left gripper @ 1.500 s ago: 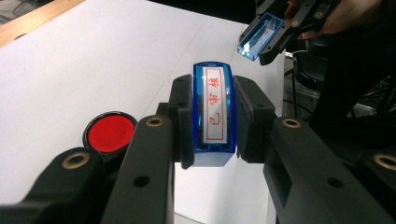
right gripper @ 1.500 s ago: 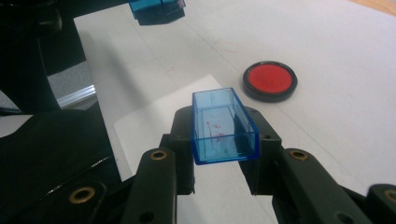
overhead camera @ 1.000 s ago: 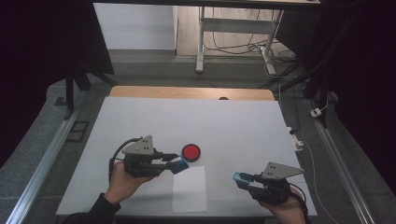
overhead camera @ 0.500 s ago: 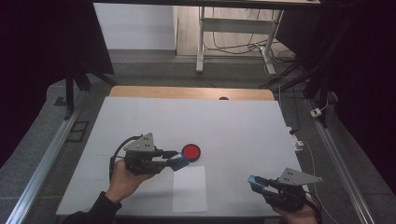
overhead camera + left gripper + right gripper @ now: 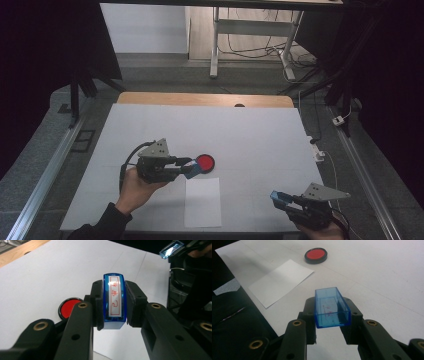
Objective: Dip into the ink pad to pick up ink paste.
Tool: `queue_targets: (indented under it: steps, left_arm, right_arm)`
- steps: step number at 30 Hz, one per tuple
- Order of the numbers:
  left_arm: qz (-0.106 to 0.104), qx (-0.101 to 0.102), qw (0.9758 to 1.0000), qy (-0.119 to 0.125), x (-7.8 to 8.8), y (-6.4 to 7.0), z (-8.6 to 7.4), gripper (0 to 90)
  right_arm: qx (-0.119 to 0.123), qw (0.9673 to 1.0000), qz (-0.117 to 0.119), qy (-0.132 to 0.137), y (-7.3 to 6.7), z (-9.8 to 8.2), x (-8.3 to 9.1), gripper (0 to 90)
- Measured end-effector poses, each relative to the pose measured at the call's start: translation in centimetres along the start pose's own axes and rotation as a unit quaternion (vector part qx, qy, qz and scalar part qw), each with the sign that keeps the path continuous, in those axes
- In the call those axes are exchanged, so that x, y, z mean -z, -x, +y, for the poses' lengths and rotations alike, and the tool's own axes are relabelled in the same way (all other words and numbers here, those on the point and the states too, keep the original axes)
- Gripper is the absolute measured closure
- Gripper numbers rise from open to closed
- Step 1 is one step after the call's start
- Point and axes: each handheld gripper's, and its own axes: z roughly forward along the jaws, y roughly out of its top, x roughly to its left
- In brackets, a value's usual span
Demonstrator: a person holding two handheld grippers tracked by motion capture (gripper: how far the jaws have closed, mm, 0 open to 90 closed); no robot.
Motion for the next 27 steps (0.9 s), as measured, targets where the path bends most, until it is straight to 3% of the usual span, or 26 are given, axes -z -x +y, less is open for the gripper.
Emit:
queue_targets:
  steps: [10, 16, 27]
  left_arm:
    - [0.013, 0.009, 0.9998, -0.015, -0.9, -1.2, 0.2, 70.6]
    - [0.011, 0.015, 0.9997, -0.013, -1.7, -2.1, 0.7, 70.6]
    - [0.015, 0.027, 0.9994, -0.017, -3.6, -3.8, 1.5, 70.5]
  right_arm:
    - [-0.013, 0.9999, 0.0, -0.003, 0.1, -0.3, 0.2, 68.6]
    - [-0.037, 0.9993, 0.003, -0.003, 0.3, -0.4, 0.4, 68.7]
    - [-0.032, 0.9995, 0.004, -0.005, 0.2, -0.5, 0.4, 68.7]
